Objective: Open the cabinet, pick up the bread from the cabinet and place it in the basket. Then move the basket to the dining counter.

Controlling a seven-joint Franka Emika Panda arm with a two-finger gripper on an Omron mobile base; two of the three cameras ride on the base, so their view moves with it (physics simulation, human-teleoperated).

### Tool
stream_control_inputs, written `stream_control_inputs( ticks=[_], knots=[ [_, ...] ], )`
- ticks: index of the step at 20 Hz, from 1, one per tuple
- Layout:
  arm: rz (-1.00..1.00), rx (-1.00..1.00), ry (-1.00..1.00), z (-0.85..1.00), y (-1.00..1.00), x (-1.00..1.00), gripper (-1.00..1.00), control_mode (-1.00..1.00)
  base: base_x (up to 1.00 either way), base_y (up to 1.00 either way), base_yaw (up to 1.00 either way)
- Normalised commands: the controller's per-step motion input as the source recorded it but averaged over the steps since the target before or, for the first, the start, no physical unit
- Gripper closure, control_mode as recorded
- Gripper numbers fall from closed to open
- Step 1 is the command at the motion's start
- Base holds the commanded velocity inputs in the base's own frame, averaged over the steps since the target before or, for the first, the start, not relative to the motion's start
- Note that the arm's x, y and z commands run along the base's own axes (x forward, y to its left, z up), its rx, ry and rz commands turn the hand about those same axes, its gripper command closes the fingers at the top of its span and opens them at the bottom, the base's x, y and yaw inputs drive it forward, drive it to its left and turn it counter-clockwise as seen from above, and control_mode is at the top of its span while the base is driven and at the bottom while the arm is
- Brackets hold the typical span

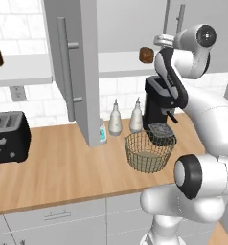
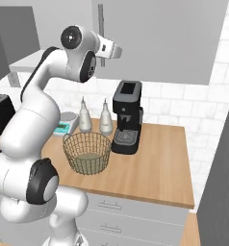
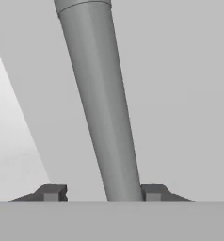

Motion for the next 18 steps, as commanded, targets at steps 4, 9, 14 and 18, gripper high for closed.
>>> stream_control_inputs(
  ticks=[4,9,14,18],
  knots=[
    [-0.06,0.00,-0.10,0.06,-0.52,-0.52,1.00,-1.00,0.00,0.00,0.00],
    [-0.09,0.00,-0.06,0.11,-0.48,-0.74,1.00,-1.00,0.00,0.00,0.00],
    [-0.09,0.00,-0.03,0.16,-0.48,-0.94,1.00,-1.00,0.00,0.00,0.00],
    [-0.05,0.00,-0.01,0.28,-0.51,-0.93,1.00,-1.00,0.00,0.00,0.00]
  ],
)
